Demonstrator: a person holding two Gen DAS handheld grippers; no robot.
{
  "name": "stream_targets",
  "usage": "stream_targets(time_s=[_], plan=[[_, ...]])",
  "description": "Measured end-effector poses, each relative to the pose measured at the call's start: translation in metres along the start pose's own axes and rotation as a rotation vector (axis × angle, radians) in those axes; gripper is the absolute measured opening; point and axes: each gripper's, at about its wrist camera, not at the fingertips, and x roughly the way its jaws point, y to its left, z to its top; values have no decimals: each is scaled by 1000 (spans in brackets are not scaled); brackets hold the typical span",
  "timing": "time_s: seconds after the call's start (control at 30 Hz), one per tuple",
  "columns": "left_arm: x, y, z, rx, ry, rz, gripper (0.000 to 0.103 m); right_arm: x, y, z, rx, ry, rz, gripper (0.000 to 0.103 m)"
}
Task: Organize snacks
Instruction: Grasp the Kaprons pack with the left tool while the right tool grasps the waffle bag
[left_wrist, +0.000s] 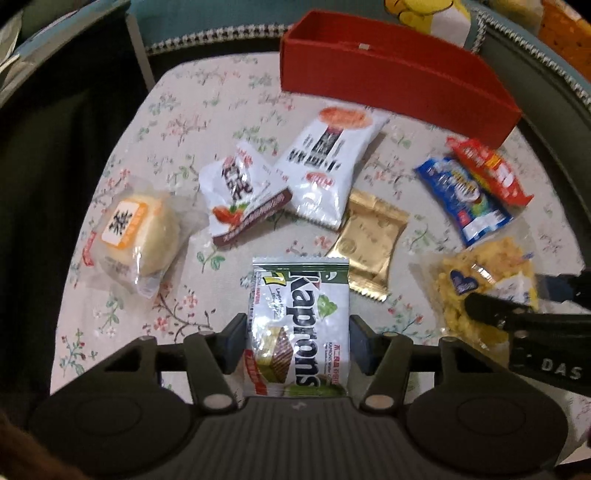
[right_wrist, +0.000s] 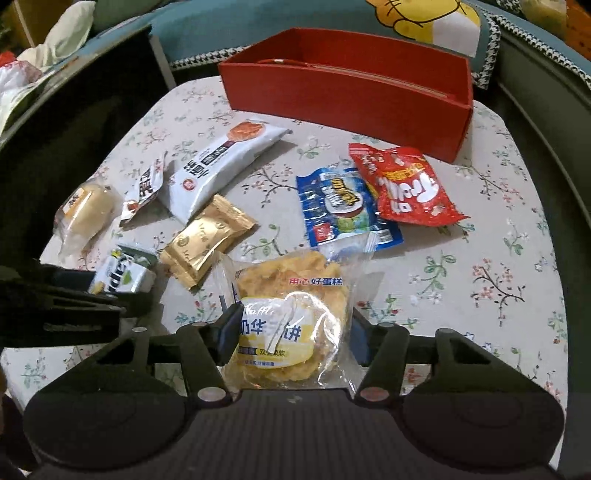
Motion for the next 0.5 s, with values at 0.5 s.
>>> stream_targets(time_s=[0.5], plan=[[-9,1,9,-39,-24,-61,86,-10,-5,9,41,-21,92,51]])
